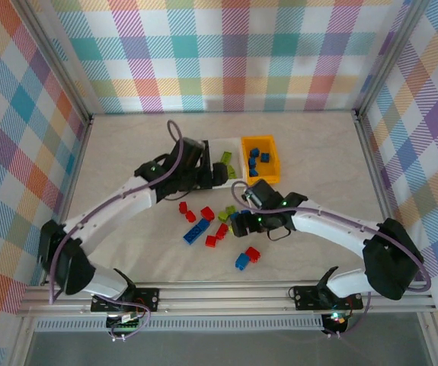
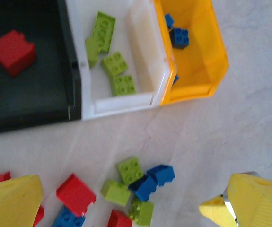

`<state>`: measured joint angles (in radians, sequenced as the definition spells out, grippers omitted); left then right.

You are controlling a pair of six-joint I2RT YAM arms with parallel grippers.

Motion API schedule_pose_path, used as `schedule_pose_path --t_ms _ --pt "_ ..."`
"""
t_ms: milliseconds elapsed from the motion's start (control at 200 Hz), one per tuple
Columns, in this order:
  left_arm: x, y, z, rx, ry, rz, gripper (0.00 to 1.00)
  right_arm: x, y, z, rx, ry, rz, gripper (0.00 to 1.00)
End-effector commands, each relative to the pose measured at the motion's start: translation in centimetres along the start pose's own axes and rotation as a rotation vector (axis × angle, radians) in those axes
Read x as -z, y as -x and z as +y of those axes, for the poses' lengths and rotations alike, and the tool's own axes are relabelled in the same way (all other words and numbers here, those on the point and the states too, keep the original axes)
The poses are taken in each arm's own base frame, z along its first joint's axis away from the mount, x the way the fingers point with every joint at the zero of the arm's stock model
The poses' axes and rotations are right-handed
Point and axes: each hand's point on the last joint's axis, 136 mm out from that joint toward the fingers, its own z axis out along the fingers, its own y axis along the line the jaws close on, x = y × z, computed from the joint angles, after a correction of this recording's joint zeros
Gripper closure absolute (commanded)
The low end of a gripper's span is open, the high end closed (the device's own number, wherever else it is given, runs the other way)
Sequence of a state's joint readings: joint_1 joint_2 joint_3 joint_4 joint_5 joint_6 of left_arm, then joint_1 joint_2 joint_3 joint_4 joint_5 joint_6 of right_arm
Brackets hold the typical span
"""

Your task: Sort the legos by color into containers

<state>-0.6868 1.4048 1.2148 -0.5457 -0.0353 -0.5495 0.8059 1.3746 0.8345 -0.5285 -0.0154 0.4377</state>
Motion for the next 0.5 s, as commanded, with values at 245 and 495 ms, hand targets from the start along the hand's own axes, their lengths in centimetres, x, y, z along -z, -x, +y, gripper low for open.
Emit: schedule_pose_path --t_ms 245,495 --pt "1.9 -5.3 5.1 0.062 0.084 0.031 0.0 -1.8 1.8 -2.9 -0.067 -0.169 -0.032 0.34" --pt "2.9 -5.3 5.9 0.055 0.113 0.017 0.0 -4.1 5.4 -3.4 -0.046 -0.202 -0.051 0.36"
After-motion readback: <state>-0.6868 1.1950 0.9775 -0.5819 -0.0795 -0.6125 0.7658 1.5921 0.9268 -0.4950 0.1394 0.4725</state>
